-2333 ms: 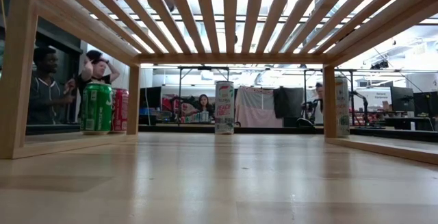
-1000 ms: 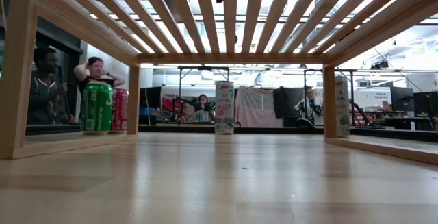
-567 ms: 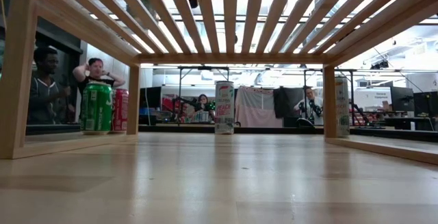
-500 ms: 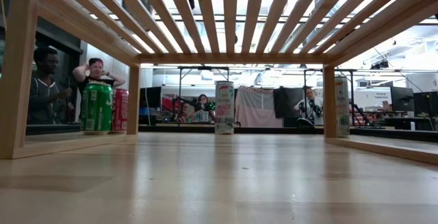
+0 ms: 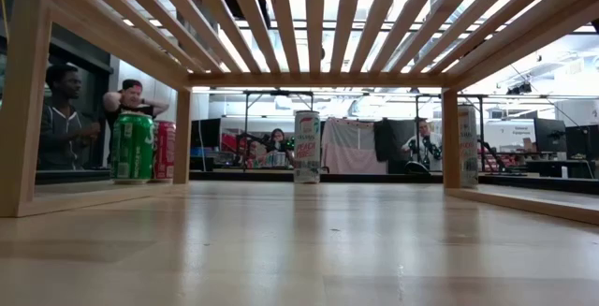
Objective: Place canned beverage on shelf
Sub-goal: Put the top left white pink soda can on the shelf
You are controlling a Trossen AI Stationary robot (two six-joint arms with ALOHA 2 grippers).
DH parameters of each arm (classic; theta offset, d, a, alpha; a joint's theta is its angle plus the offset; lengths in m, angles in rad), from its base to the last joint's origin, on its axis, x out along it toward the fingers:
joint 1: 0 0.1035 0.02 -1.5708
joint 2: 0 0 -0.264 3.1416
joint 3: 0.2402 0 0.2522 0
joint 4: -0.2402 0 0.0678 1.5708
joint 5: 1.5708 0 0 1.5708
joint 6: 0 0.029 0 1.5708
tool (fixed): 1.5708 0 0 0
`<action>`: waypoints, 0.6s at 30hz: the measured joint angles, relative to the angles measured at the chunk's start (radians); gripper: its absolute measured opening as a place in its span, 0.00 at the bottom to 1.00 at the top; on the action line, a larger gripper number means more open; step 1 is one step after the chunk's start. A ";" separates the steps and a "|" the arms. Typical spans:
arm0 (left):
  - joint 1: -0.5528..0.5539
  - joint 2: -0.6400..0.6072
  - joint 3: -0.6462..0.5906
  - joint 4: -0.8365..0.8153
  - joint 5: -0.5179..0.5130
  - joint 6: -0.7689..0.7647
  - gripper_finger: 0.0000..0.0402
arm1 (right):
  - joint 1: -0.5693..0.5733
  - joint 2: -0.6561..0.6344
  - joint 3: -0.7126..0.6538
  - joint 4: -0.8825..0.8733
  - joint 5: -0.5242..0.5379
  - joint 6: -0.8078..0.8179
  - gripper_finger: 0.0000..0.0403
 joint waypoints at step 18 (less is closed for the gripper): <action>0.000 0.001 0.000 0.001 -0.001 0.000 0.75 | 0.001 -0.002 0.000 -0.028 -0.068 0.012 0.66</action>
